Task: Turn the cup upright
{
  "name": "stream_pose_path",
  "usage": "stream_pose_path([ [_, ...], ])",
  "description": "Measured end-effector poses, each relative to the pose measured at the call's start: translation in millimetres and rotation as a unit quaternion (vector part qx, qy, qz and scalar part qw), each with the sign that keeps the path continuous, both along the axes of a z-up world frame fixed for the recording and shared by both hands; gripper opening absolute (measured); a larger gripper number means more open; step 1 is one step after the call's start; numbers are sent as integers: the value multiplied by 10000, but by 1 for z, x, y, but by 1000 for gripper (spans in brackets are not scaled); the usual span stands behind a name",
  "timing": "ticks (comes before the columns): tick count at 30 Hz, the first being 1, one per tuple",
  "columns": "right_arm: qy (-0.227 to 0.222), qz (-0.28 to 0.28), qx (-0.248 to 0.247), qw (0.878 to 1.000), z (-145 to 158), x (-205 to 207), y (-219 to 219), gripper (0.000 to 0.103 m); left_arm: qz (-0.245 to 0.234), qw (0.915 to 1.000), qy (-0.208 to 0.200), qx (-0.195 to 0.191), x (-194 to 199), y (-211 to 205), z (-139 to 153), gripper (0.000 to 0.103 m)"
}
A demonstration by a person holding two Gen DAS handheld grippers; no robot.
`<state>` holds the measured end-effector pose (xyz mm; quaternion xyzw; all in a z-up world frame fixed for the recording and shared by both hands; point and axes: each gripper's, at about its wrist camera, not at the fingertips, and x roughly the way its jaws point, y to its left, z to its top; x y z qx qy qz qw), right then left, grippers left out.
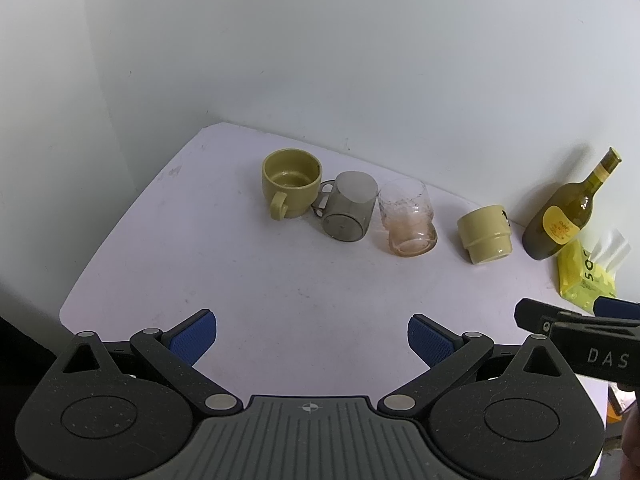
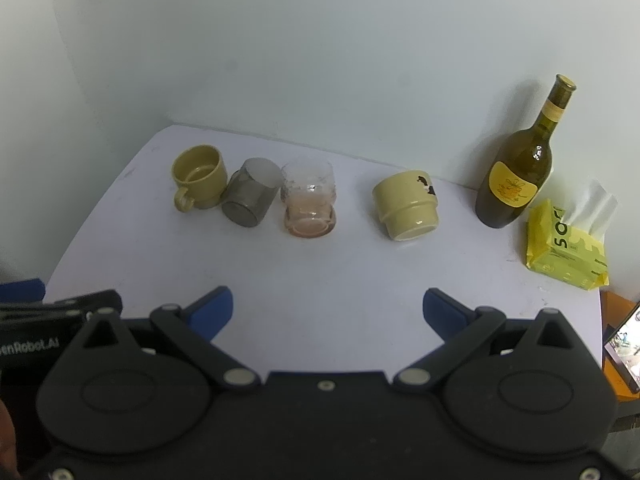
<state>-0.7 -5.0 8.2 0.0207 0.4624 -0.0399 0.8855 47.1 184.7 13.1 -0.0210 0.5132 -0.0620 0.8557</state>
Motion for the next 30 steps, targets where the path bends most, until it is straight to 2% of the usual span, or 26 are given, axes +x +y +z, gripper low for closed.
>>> stream_pose_path([
  [9, -1, -100, -79, 9999, 1, -2, 11, 102, -88, 9999, 51, -36, -1, 2, -1, 103],
  [22, 20, -286, 142, 9995, -3, -7, 54, 102, -244, 9995, 174, -82, 1, 33, -11, 103],
  [30, -44, -322, 43, 9995, -4, -11, 70, 102, -230, 9990, 342, -164, 7, 42, -19, 103],
])
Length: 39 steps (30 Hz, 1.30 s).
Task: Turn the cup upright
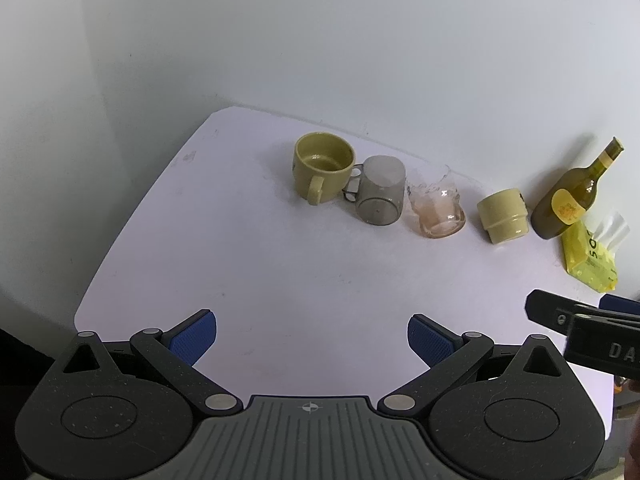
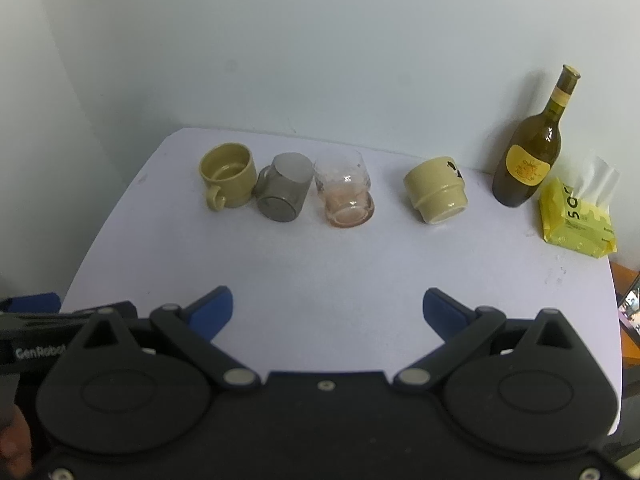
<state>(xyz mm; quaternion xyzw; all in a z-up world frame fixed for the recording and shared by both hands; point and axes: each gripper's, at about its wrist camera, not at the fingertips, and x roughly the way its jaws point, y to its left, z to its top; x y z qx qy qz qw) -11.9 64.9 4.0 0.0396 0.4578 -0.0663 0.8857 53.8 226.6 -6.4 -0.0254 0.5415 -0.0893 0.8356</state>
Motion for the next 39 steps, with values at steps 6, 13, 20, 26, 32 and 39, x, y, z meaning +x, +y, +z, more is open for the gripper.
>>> stream_pose_path([
  [6, -68, 66, 110, 9999, -12, 6, -17, 101, 141, 9999, 63, 46, 7, 7, -10, 103],
  [13, -242, 556, -152, 9980, -51, 55, -52, 102, 964, 9953, 42, 57, 14, 21, -3, 103],
  [20, 20, 795, 67, 9968, -98, 123, -87, 91, 1815, 9833, -100, -128, 11, 30, 11, 103],
  [26, 6, 971, 142, 9952, -134, 176, -92, 91, 2113, 9770, -149, 266, -8, 9, 18, 103],
  [32, 96, 988, 220, 9948, -165, 208, -87, 87, 2396, 9696, 67, 489, -30, 11, 16, 103],
  [39, 396, 1017, 348, 9934, -178, 214, -81, 69, 2637, 9633, 79, 497, -32, 22, 18, 103],
])
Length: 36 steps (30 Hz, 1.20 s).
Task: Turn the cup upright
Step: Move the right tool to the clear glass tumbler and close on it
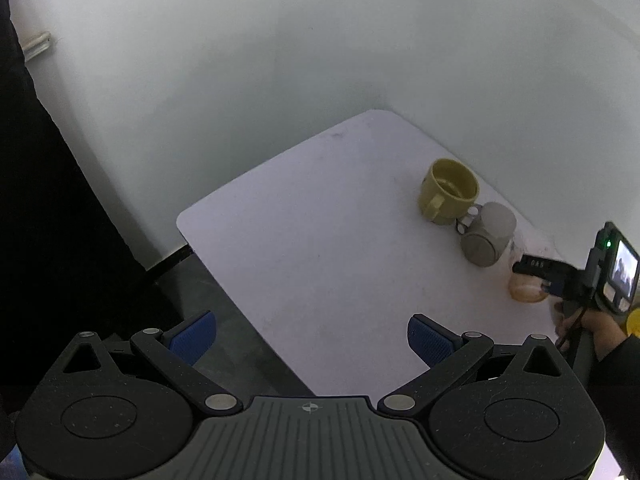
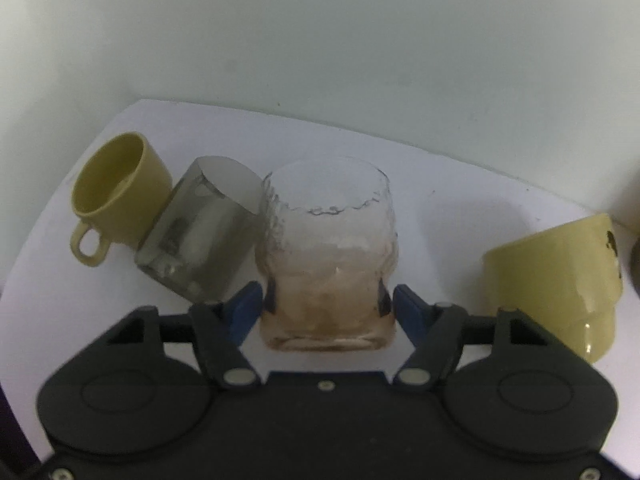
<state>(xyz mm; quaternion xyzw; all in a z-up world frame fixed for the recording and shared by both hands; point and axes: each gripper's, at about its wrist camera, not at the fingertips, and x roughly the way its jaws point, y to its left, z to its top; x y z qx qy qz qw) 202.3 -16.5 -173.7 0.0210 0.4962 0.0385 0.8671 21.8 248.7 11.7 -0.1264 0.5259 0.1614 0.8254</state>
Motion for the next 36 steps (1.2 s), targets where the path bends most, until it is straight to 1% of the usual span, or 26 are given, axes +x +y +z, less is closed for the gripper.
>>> stream_pose_path([
  [4, 60, -97, -173, 9998, 0, -16, 8, 69, -233, 9997, -70, 23, 6, -2, 2, 103],
  [5, 86, -133, -175, 9997, -1, -18, 9, 69, -357, 9993, -105, 18, 10, -4, 2, 103],
  [11, 420, -527, -14, 9977, -1, -60, 10, 69, -853, 9961, -203, -63, 22, -9, -3, 103],
  [14, 560, -516, -15, 9971, -1, -86, 19, 69, -1088, 9938, -206, -132, 24, -11, -7, 103],
  [17, 715, -518, 77, 9961, -2, -112, 29, 69, -1201, 9924, -190, -182, 23, -13, -10, 103],
  [18, 776, -507, 118, 9956, 0, -116, 29, 69, -1271, 9914, -190, -261, 22, -11, -12, 103],
  [20, 859, -513, 240, 9947, 0, -120, 28, 69, -1350, 9902, -192, -304, 19, -9, -12, 103],
  [23, 834, -622, 432, 9936, 5, -122, 20, 68, -1470, 9884, -191, -329, 16, -10, -13, 103],
  [27, 605, -828, 671, 9925, 18, -126, 8, 65, -1486, 9880, -173, -395, 11, -5, -16, 103],
  [30, 550, -886, 662, 9923, 26, -128, 3, 61, -1449, 9884, -185, -410, 12, 0, -19, 103],
  [33, 569, -865, 642, 9926, 25, -126, 2, 62, -1428, 9886, -209, -429, 8, 6, -18, 103],
  [35, 615, -752, 558, 9937, 22, -126, 5, 61, -1428, 9885, -227, -449, 5, 11, -17, 103],
  [36, 713, -647, 369, 9947, 18, -126, 11, 61, -1423, 9885, -225, -459, 3, 13, -17, 103],
])
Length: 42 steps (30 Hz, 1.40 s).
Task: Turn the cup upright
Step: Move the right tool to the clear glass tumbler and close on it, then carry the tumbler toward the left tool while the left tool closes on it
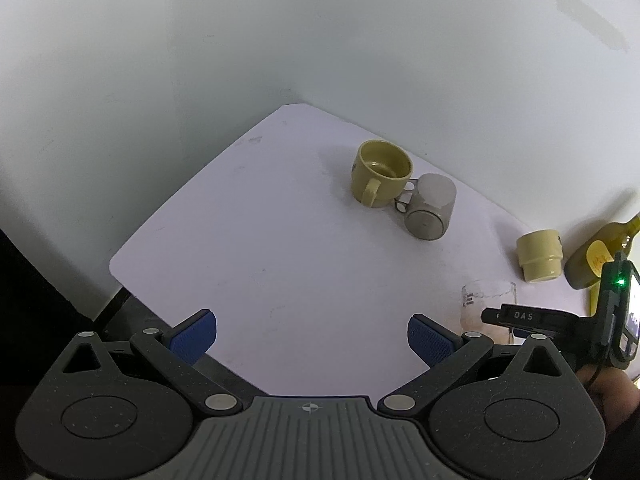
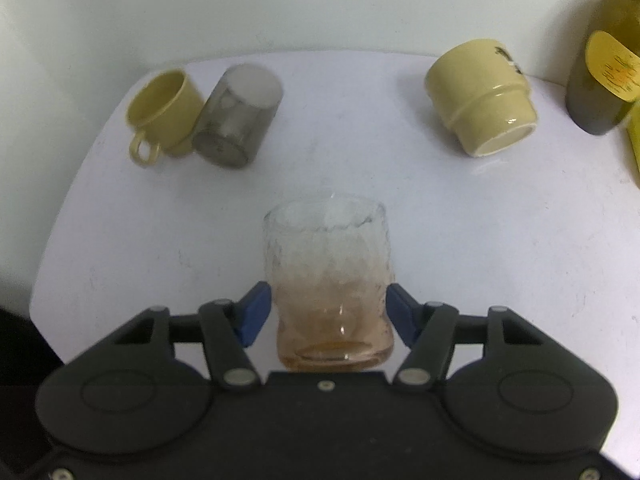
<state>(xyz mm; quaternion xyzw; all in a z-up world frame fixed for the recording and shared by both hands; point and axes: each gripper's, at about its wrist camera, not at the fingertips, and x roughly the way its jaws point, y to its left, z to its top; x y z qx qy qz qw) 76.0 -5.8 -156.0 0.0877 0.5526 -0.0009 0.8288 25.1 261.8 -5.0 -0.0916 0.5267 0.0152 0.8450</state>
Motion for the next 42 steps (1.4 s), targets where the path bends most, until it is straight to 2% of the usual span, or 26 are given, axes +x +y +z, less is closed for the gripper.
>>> stream_pose_path([
  [6, 84, -121, -375, 9992, -1, -3, 21, 61, 1, 10000, 8, -65, -5, 8, -3, 103],
  [13, 487, -562, -377, 9965, 1, -11, 63, 59, -93, 9999, -13, -141, -8, 9, -5, 103],
  [16, 530, -730, -398, 9951, 0, -21, 84, 59, -165, 9998, -1, -140, -8, 6, -6, 103],
  [20, 492, -667, -333, 9960, 2, -24, 93, 59, -282, 9995, 5, -116, -10, 1, -6, 103],
  [25, 465, -791, 65, 9958, 15, -24, 77, 78, -388, 9992, 62, -119, -8, -3, -13, 103],
  [31, 216, -797, 326, 9961, 41, -36, 42, 78, -615, 9967, 99, -519, 3, -19, -42, 103],
  [36, -65, -676, 131, 9976, 60, -55, 11, 78, -1127, 9930, 28, -342, 11, -50, -72, 92],
  [37, -153, -641, 63, 9978, 66, -63, 1, 78, -1349, 9902, 11, -363, 14, -63, -85, 92],
  [40, -301, -575, -102, 9978, 75, -75, -12, 78, -1573, 9868, 18, -394, 16, -82, -100, 92],
  [42, -401, -549, -222, 9974, 75, -81, -17, 78, -1739, 9843, 132, -250, 21, -102, -117, 91],
])
